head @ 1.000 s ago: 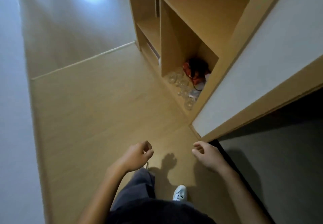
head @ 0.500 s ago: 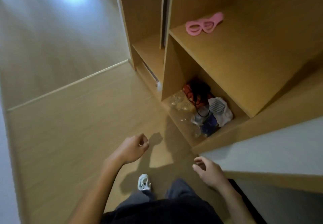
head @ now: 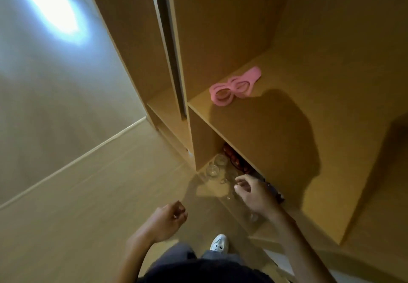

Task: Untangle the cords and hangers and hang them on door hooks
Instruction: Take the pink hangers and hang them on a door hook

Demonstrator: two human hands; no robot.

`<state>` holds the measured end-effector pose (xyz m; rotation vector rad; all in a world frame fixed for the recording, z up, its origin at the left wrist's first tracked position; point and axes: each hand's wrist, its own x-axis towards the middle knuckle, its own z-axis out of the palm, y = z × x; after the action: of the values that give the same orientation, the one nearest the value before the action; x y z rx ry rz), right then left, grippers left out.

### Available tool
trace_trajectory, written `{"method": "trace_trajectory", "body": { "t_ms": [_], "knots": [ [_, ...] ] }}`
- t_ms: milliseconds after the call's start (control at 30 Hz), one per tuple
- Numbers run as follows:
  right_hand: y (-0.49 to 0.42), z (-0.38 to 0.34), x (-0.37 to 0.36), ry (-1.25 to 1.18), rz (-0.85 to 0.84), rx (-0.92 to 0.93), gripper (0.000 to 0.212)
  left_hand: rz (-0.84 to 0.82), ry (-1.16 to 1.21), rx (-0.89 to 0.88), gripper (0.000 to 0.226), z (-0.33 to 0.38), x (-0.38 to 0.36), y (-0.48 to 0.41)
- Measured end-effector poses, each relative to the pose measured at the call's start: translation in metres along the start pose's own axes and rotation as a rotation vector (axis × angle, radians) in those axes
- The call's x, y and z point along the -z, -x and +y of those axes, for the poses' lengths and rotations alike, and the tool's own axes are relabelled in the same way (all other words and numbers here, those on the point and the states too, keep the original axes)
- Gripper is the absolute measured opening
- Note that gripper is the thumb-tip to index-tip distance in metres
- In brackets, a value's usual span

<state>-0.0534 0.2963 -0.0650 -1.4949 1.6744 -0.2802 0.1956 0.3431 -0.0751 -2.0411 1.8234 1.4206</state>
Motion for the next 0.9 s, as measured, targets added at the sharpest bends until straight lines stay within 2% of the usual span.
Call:
{"method": "trace_trajectory", "body": {
  "t_ms": [133,333,467,533,633,700,733,767,800,867,900],
  "knots": [
    [-0.038,-0.024,0.029,-0.094,0.087,0.005,0.023,0.065,-0.053,-0.102,0.015,0.033,0.049,-0.046],
    [-0.091,-0.049,0.067,-0.094,0.163,-0.016,0.028,0.244,-0.141,-0.357,0.015,0.107,0.126,-0.138],
    [-0.143,-0.063,0.086,-0.103,0.273,-0.083,0.030,0.337,-0.208,-0.645,0.036,0.163,0.166,-0.197],
    [-0.172,-0.071,0.098,-0.093,0.335,-0.129,0.031,0.297,-0.300,-0.774,0.044,0.189,0.175,-0.219],
    [-0.213,-0.086,0.116,-0.045,0.425,-0.133,0.037,0.221,-0.486,-0.660,0.050,0.208,0.182,-0.251],
    [-0.239,-0.095,0.125,-0.135,0.456,-0.205,0.043,0.163,-0.550,-0.667,0.070,0.209,0.180,-0.268],
    [-0.253,-0.097,0.127,-0.182,0.481,-0.245,0.045,0.144,-0.550,-0.681,0.071,0.207,0.179,-0.274],
    [-0.267,-0.100,0.129,-0.207,0.511,-0.297,0.050,0.196,-0.555,-0.669,0.060,0.204,0.180,-0.280],
    [-0.279,-0.103,0.130,-0.214,0.540,-0.367,0.059,0.311,-0.646,-0.695,0.048,0.207,0.185,-0.286],
    [-0.302,-0.112,0.133,-0.202,0.603,-0.524,0.077,0.571,-1.140,-0.725,0.030,0.211,0.197,-0.281],
    [-0.310,-0.118,0.134,-0.175,0.624,-0.587,0.081,0.628,-1.358,-0.863,0.023,0.207,0.201,-0.288]
  ]
}}
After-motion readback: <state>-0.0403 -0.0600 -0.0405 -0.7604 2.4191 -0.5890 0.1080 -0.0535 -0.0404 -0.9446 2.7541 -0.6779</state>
